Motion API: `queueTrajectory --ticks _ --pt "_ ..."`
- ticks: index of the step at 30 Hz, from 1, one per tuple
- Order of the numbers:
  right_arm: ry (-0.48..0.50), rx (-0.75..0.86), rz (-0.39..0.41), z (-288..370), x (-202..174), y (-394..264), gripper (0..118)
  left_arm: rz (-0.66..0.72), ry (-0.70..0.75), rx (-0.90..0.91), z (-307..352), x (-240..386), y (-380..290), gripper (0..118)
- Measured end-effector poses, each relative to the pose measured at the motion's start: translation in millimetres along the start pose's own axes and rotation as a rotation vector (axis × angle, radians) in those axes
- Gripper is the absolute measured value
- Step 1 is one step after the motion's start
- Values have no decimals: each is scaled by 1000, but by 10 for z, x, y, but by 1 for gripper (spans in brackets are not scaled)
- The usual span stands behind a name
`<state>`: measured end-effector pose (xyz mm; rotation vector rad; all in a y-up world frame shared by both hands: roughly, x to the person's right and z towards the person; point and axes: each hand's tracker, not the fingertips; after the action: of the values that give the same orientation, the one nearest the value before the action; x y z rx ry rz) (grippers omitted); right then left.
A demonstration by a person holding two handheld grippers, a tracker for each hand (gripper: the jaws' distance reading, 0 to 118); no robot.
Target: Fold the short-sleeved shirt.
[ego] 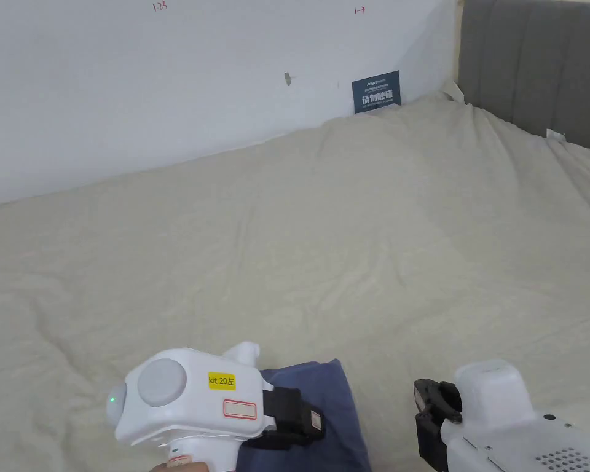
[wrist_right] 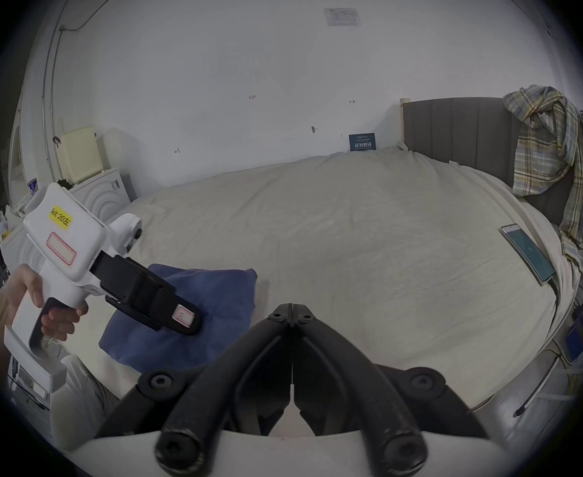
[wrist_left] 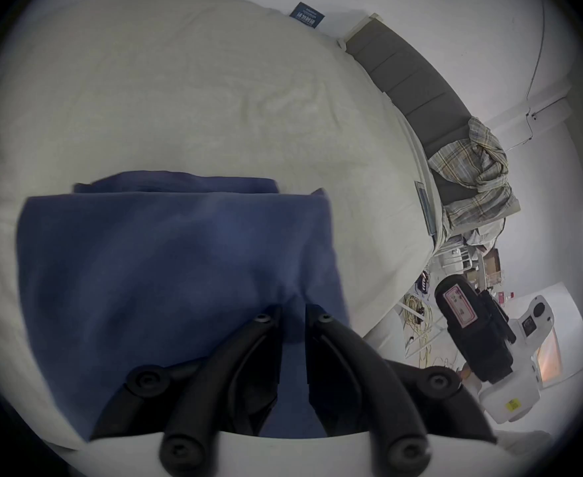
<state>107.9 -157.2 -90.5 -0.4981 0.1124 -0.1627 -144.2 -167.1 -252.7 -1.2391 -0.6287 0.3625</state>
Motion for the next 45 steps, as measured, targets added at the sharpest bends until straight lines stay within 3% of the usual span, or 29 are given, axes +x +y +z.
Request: queueTrajectory --ticks 8,13,21,26,27,28,29,30,31,37,42,45 --pt "-12 -7 6 13 18 1 0 -89 -54 -71 -299 328 -13 15" --pt "-2 -1 24 23 -57 51 0 -87 -87 -27 -34 280 -88 15" --pt "70 15 77 -62 -399 176 0 37 -29 198 1079 -452 -351 15" --pt "148 -94 137 -433 -835 108 0 153 52 248 1454 -1033 -618 16" --pt "150 -128 159 -536 -923 66 0 182 33 260 1494 -1140 -673 27" --pt "150 -154 182 -634 -994 19 0 210 14 270 1530 -1242 -721 50" --pt "145 -171 207 -703 -1047 -40 0 239 -51 285 1537 -1327 -760 90" --pt "153 -187 225 -762 -1093 -89 0 263 -73 267 1504 -1389 -775 112" --pt "154 -202 220 -814 -1125 -124 0 290 -90 246 1477 -1418 -789 117" --pt "99 -233 183 -986 -1126 -330 0 276 -145 229 1226 -1555 -616 117" --pt "96 -198 164 -932 -1123 -336 0 339 -397 110 686 -1571 -317 117" --pt "102 -190 138 -927 -1092 -355 0 318 -380 41 351 -1494 -201 114"
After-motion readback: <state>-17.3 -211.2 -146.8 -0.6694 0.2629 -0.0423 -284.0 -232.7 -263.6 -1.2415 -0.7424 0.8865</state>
